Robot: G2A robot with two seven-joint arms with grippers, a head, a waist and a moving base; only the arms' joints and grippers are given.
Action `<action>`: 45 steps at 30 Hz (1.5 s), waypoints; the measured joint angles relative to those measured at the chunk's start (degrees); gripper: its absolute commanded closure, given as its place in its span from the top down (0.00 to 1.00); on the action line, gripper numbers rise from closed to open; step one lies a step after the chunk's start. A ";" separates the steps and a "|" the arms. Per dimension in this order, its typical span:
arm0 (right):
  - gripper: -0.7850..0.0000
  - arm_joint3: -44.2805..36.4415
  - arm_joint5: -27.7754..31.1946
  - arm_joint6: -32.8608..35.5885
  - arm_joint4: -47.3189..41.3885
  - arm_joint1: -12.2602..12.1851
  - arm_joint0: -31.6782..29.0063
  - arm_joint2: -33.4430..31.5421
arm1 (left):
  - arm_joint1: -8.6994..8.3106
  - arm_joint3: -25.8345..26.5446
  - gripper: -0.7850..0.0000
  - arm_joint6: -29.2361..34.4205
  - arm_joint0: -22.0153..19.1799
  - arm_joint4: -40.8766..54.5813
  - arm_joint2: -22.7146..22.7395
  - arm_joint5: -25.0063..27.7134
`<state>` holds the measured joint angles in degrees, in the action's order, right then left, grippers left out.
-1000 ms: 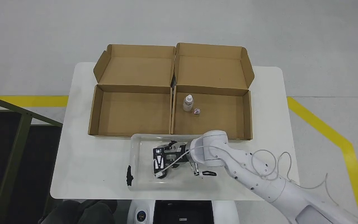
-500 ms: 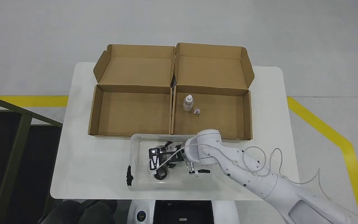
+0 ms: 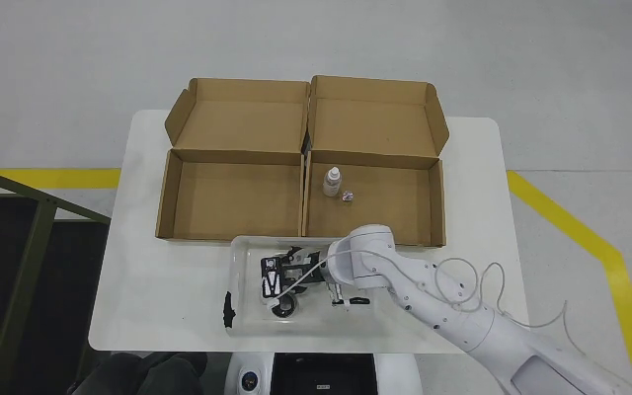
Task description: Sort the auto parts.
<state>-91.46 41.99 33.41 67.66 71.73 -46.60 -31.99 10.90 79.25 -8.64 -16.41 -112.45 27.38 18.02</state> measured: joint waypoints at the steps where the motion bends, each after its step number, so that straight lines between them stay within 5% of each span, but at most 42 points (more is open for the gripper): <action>1: 0.00 -0.38 0.05 -0.27 -0.13 -0.10 -0.14 -0.44 | 0.00 0.00 1.00 0.00 0.00 0.00 0.00 0.00; 19: 0.00 -10.35 1.09 -5.94 -0.57 -2.08 -4.43 -8.37 | 0.00 0.00 1.00 0.00 0.00 0.00 0.00 0.00; 45: 0.00 -11.58 -3.32 -19.10 4.49 -2.01 -5.96 -14.10 | 0.00 0.00 1.00 0.00 0.00 0.00 0.00 0.00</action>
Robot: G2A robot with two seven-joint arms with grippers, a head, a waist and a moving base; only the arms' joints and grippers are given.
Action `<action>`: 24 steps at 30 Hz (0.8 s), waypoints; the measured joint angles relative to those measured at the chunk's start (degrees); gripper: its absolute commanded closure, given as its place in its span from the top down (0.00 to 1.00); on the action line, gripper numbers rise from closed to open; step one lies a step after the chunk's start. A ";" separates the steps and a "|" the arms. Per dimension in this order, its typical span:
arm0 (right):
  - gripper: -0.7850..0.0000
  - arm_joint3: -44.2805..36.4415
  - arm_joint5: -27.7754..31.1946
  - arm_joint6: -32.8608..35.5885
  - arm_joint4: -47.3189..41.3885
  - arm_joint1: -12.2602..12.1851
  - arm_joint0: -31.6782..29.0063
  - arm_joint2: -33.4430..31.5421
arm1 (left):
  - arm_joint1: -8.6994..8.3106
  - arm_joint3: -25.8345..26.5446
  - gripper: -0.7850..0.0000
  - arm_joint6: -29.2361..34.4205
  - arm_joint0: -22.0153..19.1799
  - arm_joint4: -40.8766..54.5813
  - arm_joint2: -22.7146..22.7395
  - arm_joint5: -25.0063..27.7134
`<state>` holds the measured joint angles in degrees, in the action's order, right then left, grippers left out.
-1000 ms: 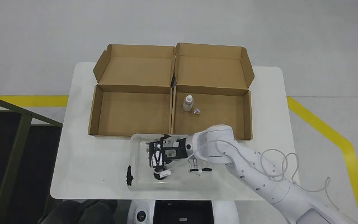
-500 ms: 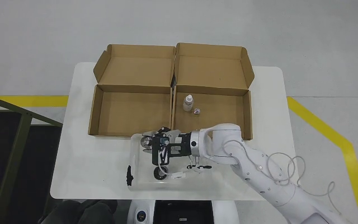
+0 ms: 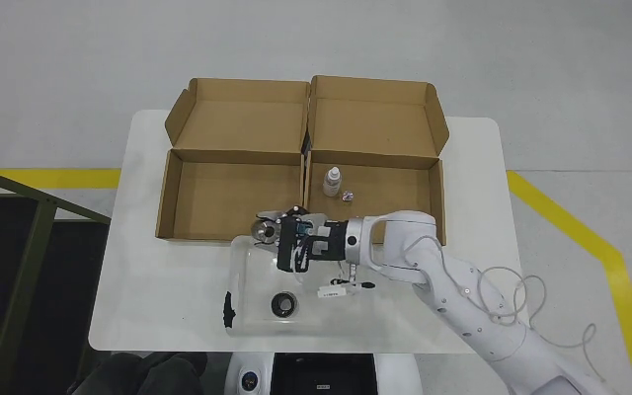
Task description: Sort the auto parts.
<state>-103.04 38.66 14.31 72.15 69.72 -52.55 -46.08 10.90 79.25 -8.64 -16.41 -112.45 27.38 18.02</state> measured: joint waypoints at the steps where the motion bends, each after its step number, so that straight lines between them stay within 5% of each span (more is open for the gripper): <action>1: 0.00 0.05 -0.44 -0.36 0.14 0.05 -0.08 -0.06 | 0.00 0.00 1.00 0.00 0.00 0.00 0.00 0.00; 24: 0.00 10.88 -6.71 3.08 -1.31 3.60 6.70 4.07 | 0.00 0.00 1.00 0.00 0.00 0.00 0.00 0.00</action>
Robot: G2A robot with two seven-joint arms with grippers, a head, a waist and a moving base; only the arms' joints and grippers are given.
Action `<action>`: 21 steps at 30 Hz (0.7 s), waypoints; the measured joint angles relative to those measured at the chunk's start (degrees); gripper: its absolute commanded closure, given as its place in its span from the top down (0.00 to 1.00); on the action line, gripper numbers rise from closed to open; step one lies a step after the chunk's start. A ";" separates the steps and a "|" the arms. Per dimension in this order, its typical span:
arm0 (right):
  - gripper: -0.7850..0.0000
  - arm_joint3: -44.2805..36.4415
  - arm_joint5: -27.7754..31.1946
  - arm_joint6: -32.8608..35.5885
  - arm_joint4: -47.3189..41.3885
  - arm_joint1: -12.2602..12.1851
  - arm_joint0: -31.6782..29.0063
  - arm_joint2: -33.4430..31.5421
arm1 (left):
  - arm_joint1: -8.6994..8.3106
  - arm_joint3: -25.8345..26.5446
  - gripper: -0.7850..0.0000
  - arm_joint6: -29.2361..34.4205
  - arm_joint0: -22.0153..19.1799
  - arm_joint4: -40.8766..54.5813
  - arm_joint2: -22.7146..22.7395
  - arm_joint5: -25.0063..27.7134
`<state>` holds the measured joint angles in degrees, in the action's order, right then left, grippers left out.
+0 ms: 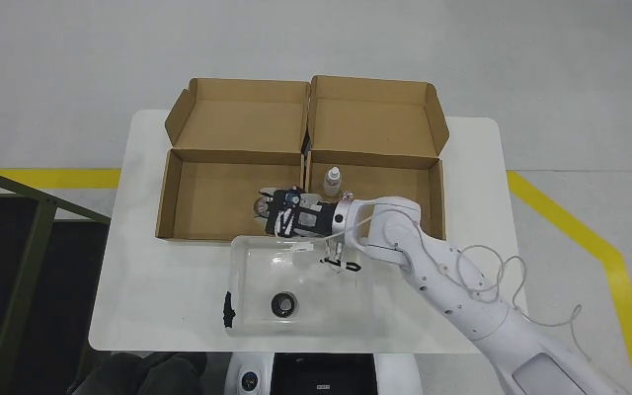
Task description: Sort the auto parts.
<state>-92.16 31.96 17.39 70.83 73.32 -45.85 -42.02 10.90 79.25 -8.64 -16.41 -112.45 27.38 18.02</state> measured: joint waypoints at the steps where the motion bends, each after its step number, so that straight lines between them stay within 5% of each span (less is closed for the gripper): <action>1: 0.00 0.57 -0.21 0.24 -0.28 0.20 0.42 0.18 | 0.00 0.00 1.00 0.00 0.00 0.00 0.00 0.00; 21: 0.00 17.78 0.65 6.13 -4.34 5.28 11.41 5.32 | 0.00 0.00 1.00 0.00 0.00 0.00 0.00 0.00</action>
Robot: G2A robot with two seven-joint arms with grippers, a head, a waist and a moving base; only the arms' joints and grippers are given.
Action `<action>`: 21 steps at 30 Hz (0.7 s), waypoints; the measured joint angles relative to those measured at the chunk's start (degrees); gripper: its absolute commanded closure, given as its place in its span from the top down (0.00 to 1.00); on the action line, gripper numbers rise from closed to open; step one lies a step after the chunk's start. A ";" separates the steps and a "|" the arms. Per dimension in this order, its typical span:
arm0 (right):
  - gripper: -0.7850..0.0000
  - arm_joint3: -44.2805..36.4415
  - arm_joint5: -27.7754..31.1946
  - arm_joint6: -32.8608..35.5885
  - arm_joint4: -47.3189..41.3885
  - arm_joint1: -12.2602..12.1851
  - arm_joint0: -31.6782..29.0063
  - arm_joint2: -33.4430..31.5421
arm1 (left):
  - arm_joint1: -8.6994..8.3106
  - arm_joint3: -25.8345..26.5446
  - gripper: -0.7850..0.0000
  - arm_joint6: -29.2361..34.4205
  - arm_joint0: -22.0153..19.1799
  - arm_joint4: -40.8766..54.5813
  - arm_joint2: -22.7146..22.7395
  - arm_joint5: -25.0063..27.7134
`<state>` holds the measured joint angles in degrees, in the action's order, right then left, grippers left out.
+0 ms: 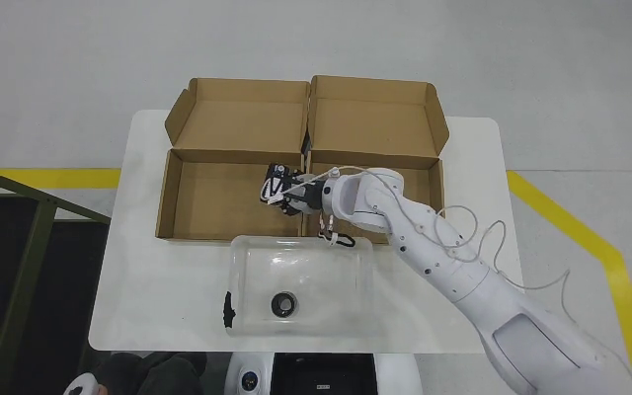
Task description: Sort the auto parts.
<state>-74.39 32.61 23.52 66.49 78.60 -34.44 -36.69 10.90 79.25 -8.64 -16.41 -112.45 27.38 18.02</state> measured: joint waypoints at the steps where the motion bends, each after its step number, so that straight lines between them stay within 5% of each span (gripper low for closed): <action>1: 0.00 0.59 0.05 0.34 -0.03 0.23 0.46 0.21 | 0.00 0.00 1.00 0.00 0.00 0.00 0.00 0.00; 21: 0.00 13.84 2.03 4.46 -2.80 5.68 7.47 4.94 | 0.00 0.00 1.00 0.00 0.00 0.00 0.00 0.00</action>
<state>-60.55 34.64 27.98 63.70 84.28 -26.97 -31.76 10.90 79.25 -8.64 -16.41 -112.45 27.38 18.02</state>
